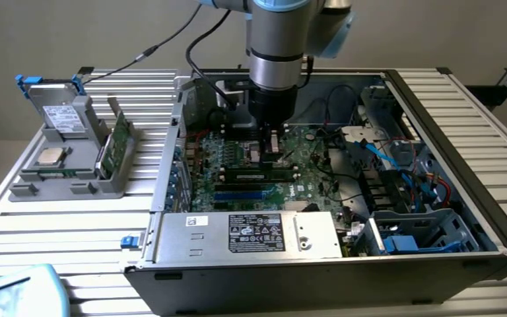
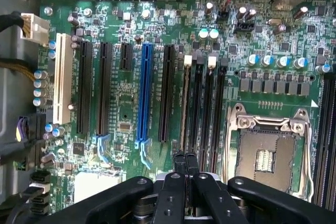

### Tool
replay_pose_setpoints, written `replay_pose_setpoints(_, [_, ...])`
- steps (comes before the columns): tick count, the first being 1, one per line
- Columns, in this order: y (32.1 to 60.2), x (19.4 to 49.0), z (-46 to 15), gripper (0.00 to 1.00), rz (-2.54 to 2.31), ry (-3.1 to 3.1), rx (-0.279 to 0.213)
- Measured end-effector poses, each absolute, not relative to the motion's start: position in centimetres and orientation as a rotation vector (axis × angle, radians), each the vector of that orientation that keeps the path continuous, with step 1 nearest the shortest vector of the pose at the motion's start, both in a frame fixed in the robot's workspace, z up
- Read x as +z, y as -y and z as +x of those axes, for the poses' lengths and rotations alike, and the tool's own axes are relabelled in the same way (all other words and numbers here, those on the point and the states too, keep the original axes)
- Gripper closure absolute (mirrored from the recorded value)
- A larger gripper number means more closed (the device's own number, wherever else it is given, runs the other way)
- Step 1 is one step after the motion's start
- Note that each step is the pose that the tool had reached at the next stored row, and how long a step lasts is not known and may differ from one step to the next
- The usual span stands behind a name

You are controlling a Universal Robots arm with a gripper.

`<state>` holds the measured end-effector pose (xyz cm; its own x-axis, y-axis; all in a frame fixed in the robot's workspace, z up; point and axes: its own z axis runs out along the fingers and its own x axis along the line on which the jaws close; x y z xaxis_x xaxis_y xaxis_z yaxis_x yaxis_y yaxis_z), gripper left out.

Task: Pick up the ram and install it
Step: 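Press down the ram until it locks into place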

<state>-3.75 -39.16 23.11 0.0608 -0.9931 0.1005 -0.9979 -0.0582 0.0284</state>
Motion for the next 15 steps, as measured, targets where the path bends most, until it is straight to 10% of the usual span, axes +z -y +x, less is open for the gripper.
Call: replay_pose_setpoints(15, [39.2,22.3,-5.3,0.89,2.221,2.092,0.081])
